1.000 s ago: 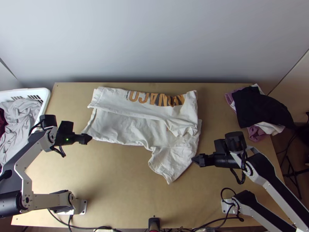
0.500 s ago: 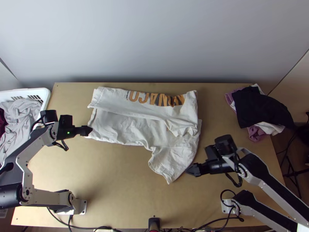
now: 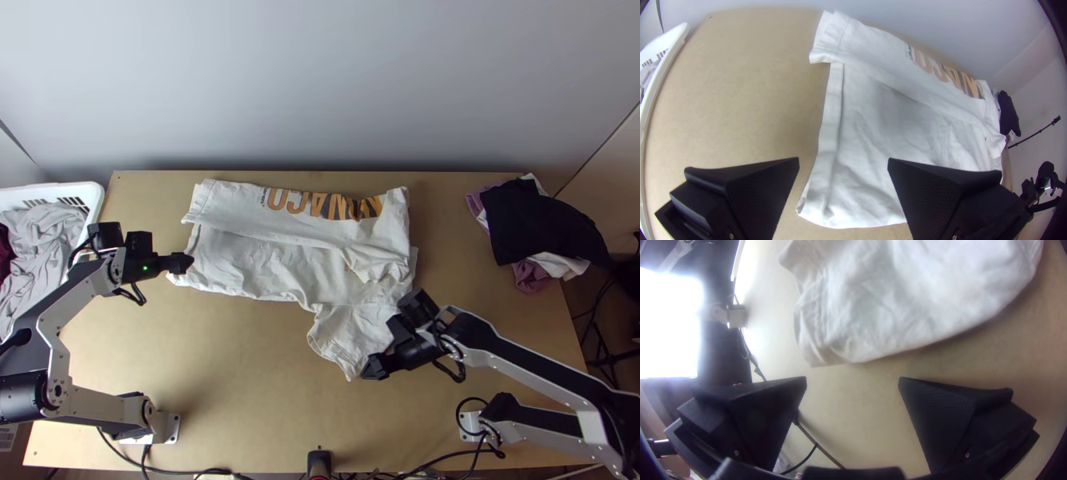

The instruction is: Fold the t-shirt

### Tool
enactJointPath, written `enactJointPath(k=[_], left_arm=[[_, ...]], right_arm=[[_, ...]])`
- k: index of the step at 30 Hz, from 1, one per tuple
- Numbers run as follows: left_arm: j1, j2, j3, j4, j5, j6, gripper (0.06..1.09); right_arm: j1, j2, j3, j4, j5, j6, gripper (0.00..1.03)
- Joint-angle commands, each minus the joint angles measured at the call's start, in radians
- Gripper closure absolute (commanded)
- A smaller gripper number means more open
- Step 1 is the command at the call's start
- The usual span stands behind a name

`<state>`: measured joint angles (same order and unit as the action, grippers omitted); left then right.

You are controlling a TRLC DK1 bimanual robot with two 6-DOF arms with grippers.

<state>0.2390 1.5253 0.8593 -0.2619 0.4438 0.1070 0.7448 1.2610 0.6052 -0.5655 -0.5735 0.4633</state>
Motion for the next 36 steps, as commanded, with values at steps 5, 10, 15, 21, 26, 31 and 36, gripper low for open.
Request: enactJointPath(k=[5,10,15,21,26,31,36], left_arm=[[-0.001,0.026,0.001,0.041,-0.007,-0.012,0.12],[-0.018,0.03,0.004,0.05,-0.007,-0.021,0.12],[-0.026,0.041,0.009,0.05,-0.007,-0.035,0.12],[-0.03,0.041,0.006,0.039,-0.007,-0.049,0.12],[-0.032,0.033,-0.022,0.029,-0.007,-0.05,0.12],[-0.047,-0.008,-0.06,0.009,-0.007,-0.006,0.12],[-0.041,0.003,-0.062,0.007,-0.008,0.04,0.12]], right_arm=[[0.028,0.178,0.013,0.297,0.096,0.117,0.07],[0.037,0.161,0.065,0.366,0.23,0.11,0.97],[0.036,0.132,0.059,0.36,0.238,0.086,1.0],[0.034,0.078,0.045,0.326,0.238,0.074,1.0],[0.036,0.064,0.047,0.314,0.238,0.063,1.0],[0.034,0.074,0.05,0.315,0.239,0.051,1.0],[0.034,0.074,0.061,0.315,0.238,0.054,1.0]])
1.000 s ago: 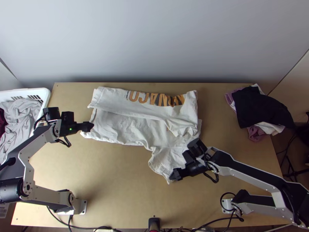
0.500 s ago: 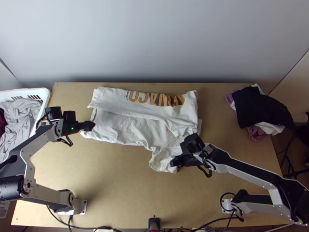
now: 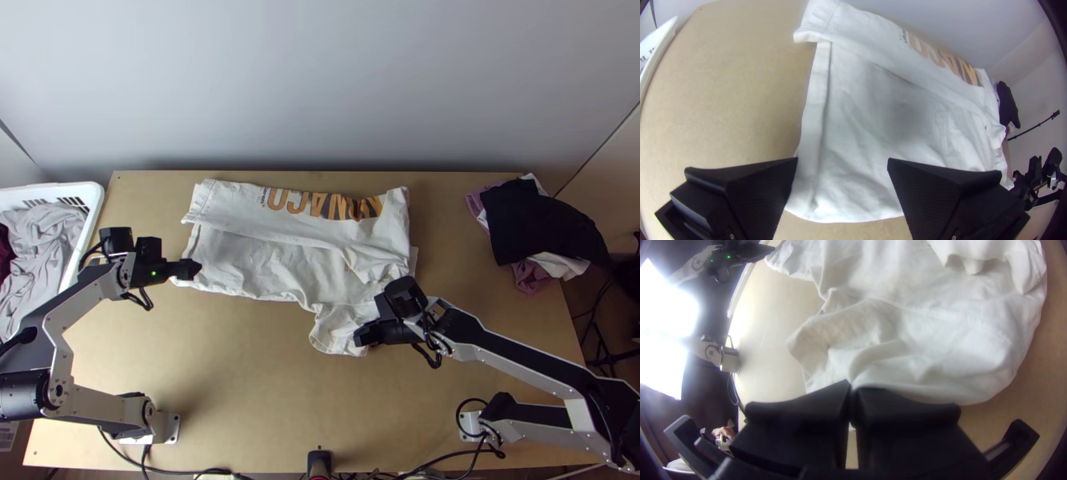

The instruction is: Fold the t-shirt

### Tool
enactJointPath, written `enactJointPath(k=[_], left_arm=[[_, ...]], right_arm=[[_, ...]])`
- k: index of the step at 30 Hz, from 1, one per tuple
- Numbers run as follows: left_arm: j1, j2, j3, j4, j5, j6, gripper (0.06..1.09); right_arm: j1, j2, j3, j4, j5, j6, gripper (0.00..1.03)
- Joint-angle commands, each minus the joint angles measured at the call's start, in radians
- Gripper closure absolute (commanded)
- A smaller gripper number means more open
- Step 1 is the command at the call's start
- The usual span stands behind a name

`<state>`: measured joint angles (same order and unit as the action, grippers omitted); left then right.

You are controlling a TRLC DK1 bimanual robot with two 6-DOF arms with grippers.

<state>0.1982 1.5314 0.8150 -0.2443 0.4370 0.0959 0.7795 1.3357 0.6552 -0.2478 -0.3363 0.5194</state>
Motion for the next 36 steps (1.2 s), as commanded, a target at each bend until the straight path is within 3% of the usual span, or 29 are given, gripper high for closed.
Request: enactJointPath(k=[1,3,6,7,8,9,10,17,25,31,36], left_arm=[[-0.003,-0.002,-0.022,-0.013,-0.001,0.059,0.12],[-0.005,-0.005,-0.027,-0.035,-0.001,0.071,0.13],[0.0,-0.004,-0.036,-0.053,-0.009,0.102,0.39],[0.006,0.015,-0.037,-0.046,-0.029,0.107,0.51],[0.012,0.039,-0.036,-0.032,-0.053,0.107,0.7],[0.017,0.069,-0.034,-0.003,-0.069,0.1,0.98],[0.018,0.099,-0.025,-0.003,-0.087,0.088,1.04],[0.04,-0.043,-0.062,-0.064,-0.087,0.061,1.05],[0.125,-0.257,-0.022,-0.343,-0.049,0.059,1.05],[0.05,-0.424,0.093,-0.475,-0.001,-0.078,1.05],[-0.008,-0.323,0.239,-0.452,-0.003,-0.186,1.05]], right_arm=[[0.0,-0.003,0.015,-0.002,0.0,-0.001,1.0],[-0.002,-0.003,0.021,-0.002,0.0,0.004,1.0],[-0.011,-0.004,0.027,-0.005,0.0,0.007,1.0],[-0.014,-0.007,0.031,-0.008,0.0,0.008,1.0],[-0.02,-0.012,0.035,-0.011,0.0,0.01,1.0],[-0.026,-0.015,0.04,-0.015,0.0,0.01,1.0],[-0.036,-0.018,0.047,-0.021,0.0,0.01,1.0],[-0.183,-0.118,0.098,-0.148,-0.012,0.004,1.0],[-0.388,-0.32,0.187,-0.34,-0.073,-0.015,1.0],[-0.424,-0.297,0.35,-0.347,-0.075,-0.015,1.0],[-0.45,-0.162,0.462,-0.262,-0.072,-0.03,1.0]])
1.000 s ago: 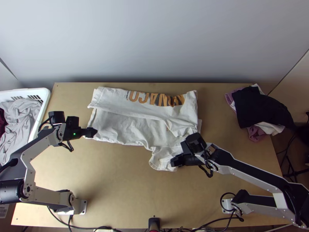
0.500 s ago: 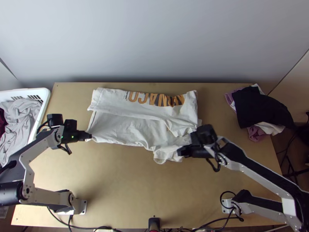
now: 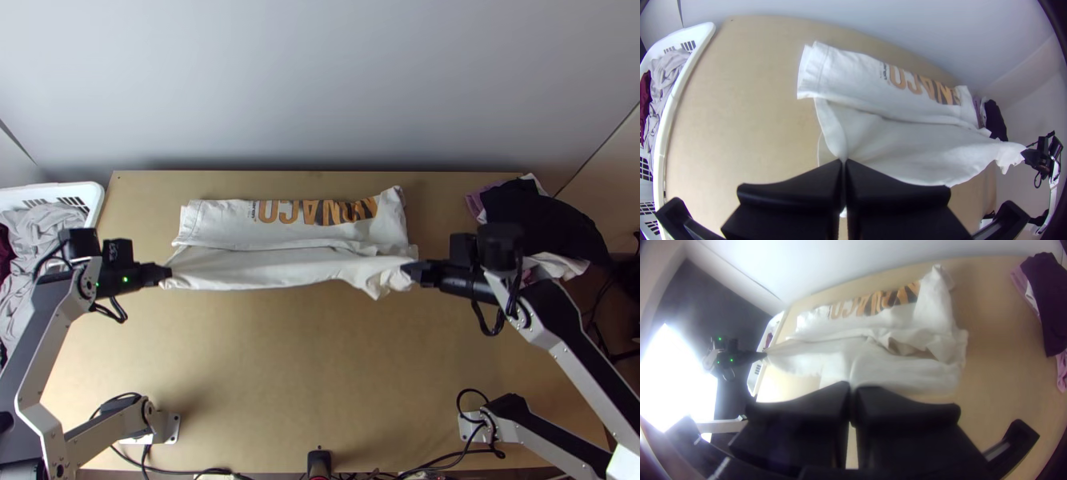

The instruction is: Fold the t-shirt

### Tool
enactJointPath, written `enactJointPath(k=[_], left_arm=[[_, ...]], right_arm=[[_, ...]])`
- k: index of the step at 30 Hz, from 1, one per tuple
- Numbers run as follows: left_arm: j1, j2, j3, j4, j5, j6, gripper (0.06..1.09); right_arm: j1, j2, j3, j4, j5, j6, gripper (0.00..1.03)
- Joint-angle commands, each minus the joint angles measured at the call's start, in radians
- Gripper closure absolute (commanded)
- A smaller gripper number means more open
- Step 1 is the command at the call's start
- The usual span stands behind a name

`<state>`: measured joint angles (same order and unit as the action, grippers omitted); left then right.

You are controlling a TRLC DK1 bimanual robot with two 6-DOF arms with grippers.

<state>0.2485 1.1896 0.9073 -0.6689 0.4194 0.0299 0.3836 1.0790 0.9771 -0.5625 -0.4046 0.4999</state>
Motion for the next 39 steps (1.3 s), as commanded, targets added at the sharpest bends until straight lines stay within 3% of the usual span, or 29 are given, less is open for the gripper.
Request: enactJointPath(k=[1,13,18,27,39], left_arm=[[-0.063,0.064,0.171,-0.021,0.015,-0.13,1.05],[-0.045,0.525,0.42,0.14,-0.002,-0.235,1.05],[-0.043,0.679,0.518,0.186,-0.06,-0.278,1.05],[-0.092,0.828,0.645,0.203,-0.114,-0.28,1.05],[-0.192,1.029,0.837,0.178,-0.188,-0.297,1.05]], right_arm=[[-0.055,0.127,0.15,0.073,-0.003,-0.011,1.0],[-0.078,0.503,0.334,0.205,0.0,-0.008,1.0],[-0.103,0.625,0.393,0.237,0.001,-0.034,1.0],[-0.152,0.754,0.408,0.277,0.018,-0.092,1.0],[-0.192,0.931,0.449,0.36,0.058,-0.096,1.0]])
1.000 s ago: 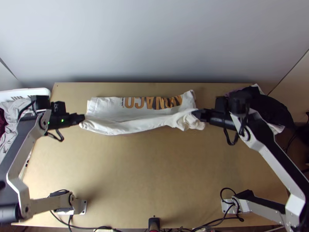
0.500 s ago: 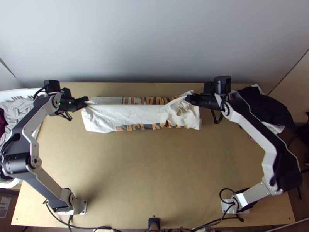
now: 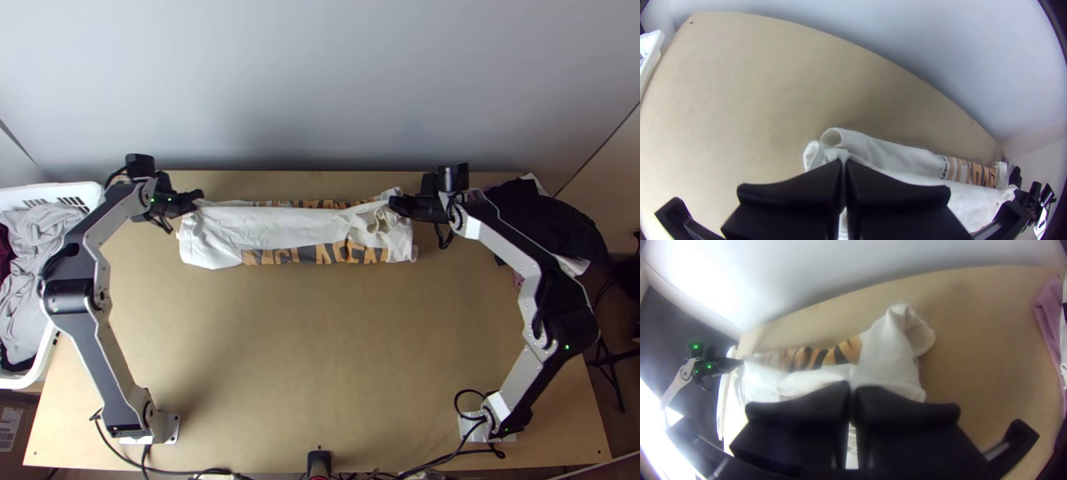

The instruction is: Fold the t-shirt

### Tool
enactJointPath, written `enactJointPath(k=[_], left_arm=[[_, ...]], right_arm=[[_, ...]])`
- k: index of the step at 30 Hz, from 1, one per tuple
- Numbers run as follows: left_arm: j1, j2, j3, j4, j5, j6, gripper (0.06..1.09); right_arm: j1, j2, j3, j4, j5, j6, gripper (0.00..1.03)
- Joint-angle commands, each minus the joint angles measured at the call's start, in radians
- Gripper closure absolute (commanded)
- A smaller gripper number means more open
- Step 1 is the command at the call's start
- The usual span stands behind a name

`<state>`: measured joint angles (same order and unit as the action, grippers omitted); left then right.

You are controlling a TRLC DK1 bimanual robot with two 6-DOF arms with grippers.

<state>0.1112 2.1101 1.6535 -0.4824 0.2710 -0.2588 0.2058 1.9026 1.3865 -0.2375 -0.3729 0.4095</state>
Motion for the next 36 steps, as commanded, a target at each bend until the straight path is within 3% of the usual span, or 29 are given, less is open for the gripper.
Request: enactJointPath(k=[1,10,11,12,14,15,16,17,27,36], left_arm=[[-0.062,0.122,0.098,-0.008,-0.042,-0.01,1.05],[-0.087,0.14,0.115,-0.015,-0.05,-0.017,1.05],[-0.082,0.134,0.117,-0.021,-0.05,-0.017,0.99],[-0.076,0.126,0.117,-0.032,-0.05,-0.016,0.85],[-0.065,0.103,0.117,-0.062,-0.05,-0.003,0.49],[-0.062,0.088,0.115,-0.078,-0.05,0.012,0.37],[-0.054,0.07,0.108,-0.079,-0.05,0.016,0.22],[-0.045,0.051,0.1,-0.084,-0.05,0.021,0.16],[-0.011,-0.101,0.057,-0.151,-0.013,0.032,0.15],[0.031,-0.203,-0.029,-0.157,0.028,0.041,0.12]], right_arm=[[-0.013,0.13,0.059,0.035,0.029,-0.006,1.0],[0.012,0.239,0.092,0.056,0.091,-0.08,1.0],[0.01,0.23,0.092,0.056,0.089,-0.075,0.93],[0.009,0.213,0.088,0.056,0.089,-0.069,0.71],[-0.009,0.188,0.077,0.056,0.089,-0.038,0.07],[-0.02,0.181,0.077,0.056,0.089,-0.034,0.03],[-0.036,0.159,0.072,0.052,0.089,-0.034,0.03],[-0.045,0.133,0.062,0.052,0.089,-0.034,0.03],[-0.137,-0.132,-0.004,-0.022,0.037,-0.026,0.03],[-0.097,-0.392,-0.179,-0.063,0.002,-0.021,0.03]])
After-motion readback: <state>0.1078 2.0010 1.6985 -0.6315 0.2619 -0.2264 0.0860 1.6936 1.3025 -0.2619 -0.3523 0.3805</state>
